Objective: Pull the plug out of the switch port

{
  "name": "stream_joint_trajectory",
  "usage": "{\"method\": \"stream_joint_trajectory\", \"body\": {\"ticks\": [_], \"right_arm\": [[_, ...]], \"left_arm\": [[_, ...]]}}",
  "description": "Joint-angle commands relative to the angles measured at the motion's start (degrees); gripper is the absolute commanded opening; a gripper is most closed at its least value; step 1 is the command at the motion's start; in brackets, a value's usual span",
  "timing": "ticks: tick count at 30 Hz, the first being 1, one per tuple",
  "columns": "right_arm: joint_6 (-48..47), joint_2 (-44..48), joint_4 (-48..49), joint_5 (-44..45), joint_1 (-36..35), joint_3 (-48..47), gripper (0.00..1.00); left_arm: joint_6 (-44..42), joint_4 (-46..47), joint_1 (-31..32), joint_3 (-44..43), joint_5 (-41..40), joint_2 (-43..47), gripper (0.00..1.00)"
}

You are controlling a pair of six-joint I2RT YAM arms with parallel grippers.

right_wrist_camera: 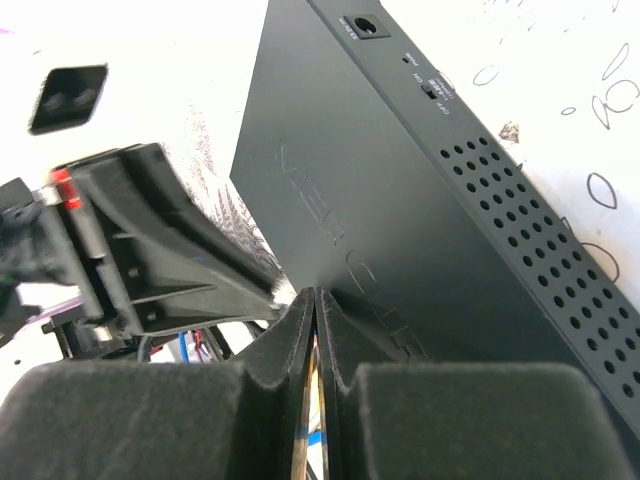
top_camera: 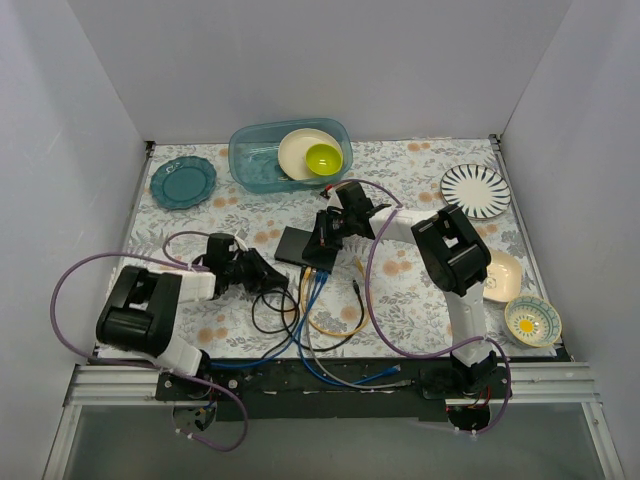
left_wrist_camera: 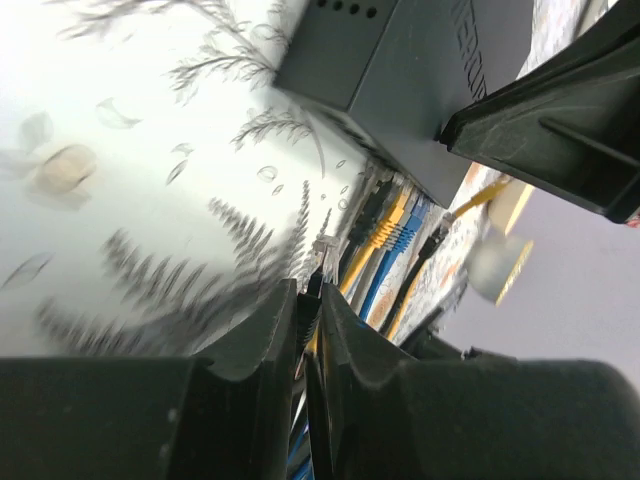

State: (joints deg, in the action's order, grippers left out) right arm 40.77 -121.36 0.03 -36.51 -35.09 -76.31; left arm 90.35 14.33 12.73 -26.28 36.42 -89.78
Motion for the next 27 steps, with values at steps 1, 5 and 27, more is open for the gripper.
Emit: {"method": "stream_joint_trajectory", "body": {"ticks": [1, 5, 27], "right_arm": [[-3.6, -4.5, -7.85, 10.41, 0.37, 2.31, 0.11], [-4.21, -3.89, -8.47, 11.11, 0.37, 2.66, 0.11], [-5.35, 2.27, -11.9, 17.7, 3.01, 4.86, 0.11]], "left_arm": [[0.0, -13.95, -3.14, 0.97, -13.02, 14.33, 0.0], [1.5, -28.53, -7.36, -2.62, -23.93, 18.41, 0.0], [1.76, -9.68, 9.32, -17.32, -7.07, 5.58, 0.32]]}}
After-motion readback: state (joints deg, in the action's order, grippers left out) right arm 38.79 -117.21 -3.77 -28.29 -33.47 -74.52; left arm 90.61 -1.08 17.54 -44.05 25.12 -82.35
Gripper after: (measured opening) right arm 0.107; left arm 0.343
